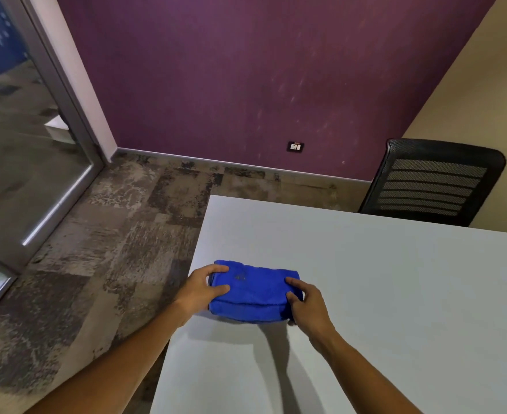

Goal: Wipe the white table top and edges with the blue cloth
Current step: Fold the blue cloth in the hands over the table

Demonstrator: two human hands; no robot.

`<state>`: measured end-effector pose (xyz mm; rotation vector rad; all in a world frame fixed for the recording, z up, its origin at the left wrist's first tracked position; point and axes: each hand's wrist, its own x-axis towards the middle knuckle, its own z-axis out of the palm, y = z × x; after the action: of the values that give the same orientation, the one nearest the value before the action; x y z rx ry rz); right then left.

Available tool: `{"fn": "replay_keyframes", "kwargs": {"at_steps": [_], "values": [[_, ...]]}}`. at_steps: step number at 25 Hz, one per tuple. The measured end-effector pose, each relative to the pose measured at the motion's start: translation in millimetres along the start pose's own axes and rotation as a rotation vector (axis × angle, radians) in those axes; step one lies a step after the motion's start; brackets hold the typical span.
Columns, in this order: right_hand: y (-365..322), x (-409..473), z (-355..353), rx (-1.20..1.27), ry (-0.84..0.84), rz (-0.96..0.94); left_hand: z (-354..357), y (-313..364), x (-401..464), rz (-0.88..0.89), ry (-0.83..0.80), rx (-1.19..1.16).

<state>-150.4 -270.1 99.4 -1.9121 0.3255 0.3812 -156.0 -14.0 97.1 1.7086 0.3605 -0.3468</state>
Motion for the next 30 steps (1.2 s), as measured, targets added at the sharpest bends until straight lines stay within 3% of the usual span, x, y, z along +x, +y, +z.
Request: {"fn": "replay_keyframes", "kwargs": {"at_steps": [4, 11, 24, 28, 30], "values": [[-14, 54, 12, -0.106, 0.012, -0.081, -14, 6, 53, 0.090, -0.060, 0.096], [-26, 130, 22, -0.222, 0.082, -0.192, -20, 11, 136, 0.229, -0.007, 0.190], [-21, 182, 48, -0.194, 0.119, -0.060, -3, -9, 195, 0.172, 0.067, 0.276], [-12, 191, 52, -0.199, 0.096, -0.024, -1, -17, 199, 0.120, 0.063, 0.482], [-10, 191, 55, -0.186, 0.134, -0.020, 2, -24, 194, 0.179, 0.165, 0.709]]}}
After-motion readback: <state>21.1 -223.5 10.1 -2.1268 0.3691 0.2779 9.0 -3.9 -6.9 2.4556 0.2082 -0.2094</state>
